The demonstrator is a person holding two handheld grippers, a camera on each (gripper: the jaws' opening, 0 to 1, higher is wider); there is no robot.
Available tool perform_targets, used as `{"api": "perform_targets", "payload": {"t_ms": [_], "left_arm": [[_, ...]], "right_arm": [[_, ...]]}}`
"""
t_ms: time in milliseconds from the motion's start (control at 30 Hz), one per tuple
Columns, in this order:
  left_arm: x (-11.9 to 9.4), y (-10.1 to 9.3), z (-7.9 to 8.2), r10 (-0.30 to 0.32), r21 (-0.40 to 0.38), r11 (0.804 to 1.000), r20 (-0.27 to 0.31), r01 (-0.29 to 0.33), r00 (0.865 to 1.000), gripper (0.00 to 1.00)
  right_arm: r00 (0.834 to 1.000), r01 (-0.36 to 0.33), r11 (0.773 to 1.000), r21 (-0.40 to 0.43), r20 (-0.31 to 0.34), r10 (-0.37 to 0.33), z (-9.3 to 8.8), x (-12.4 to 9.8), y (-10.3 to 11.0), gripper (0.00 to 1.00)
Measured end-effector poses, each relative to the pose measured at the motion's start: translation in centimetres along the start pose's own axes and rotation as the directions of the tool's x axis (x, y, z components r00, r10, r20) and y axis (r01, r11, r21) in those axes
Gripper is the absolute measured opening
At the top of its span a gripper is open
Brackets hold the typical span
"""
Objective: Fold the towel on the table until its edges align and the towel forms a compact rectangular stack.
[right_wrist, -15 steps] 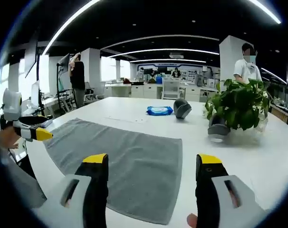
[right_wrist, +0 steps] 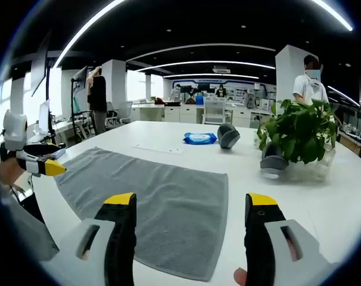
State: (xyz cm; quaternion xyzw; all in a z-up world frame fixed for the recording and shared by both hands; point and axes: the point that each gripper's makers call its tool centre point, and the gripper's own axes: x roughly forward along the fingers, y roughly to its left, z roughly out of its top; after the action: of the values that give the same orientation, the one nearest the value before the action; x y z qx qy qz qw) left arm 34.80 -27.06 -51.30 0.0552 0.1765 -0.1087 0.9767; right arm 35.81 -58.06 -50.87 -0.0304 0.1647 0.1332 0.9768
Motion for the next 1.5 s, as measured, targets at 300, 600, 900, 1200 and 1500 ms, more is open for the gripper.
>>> {"api": "perform_targets", "payload": {"t_ms": [300, 600, 900, 1200, 1500], "left_arm": [[0.0, -0.1, 0.0, -0.002, 0.007, 1.000, -0.003, 0.002, 1.000, 0.93], [0.0, -0.1, 0.0, -0.001, 0.010, 1.000, -0.003, 0.002, 1.000, 0.91], [0.0, -0.2, 0.1, -0.006, 0.008, 1.000, 0.002, 0.006, 1.000, 0.89], [-0.1, -0.3, 0.3, -0.011, 0.004, 1.000, 0.006, 0.011, 1.000, 0.87], [-0.2, -0.4, 0.8, -0.025, -0.010, 1.000, 0.029, 0.025, 0.999, 0.76]], "right_arm": [[1.000, 0.002, 1.000, -0.003, -0.004, -0.002, -0.1, 0.0, 0.0, 0.74], [1.000, 0.003, 1.000, -0.006, -0.009, -0.003, -0.2, 0.1, 0.0, 0.73], [1.000, 0.010, 1.000, 0.000, -0.009, -0.010, -0.2, 0.0, -0.2, 0.73], [0.999, 0.035, 0.999, 0.015, -0.031, -0.035, -0.8, 0.0, -0.9, 0.72], [0.996, 0.048, 0.998, 0.044, -0.074, -0.045, -1.8, 0.1, -1.4, 0.66]]}}
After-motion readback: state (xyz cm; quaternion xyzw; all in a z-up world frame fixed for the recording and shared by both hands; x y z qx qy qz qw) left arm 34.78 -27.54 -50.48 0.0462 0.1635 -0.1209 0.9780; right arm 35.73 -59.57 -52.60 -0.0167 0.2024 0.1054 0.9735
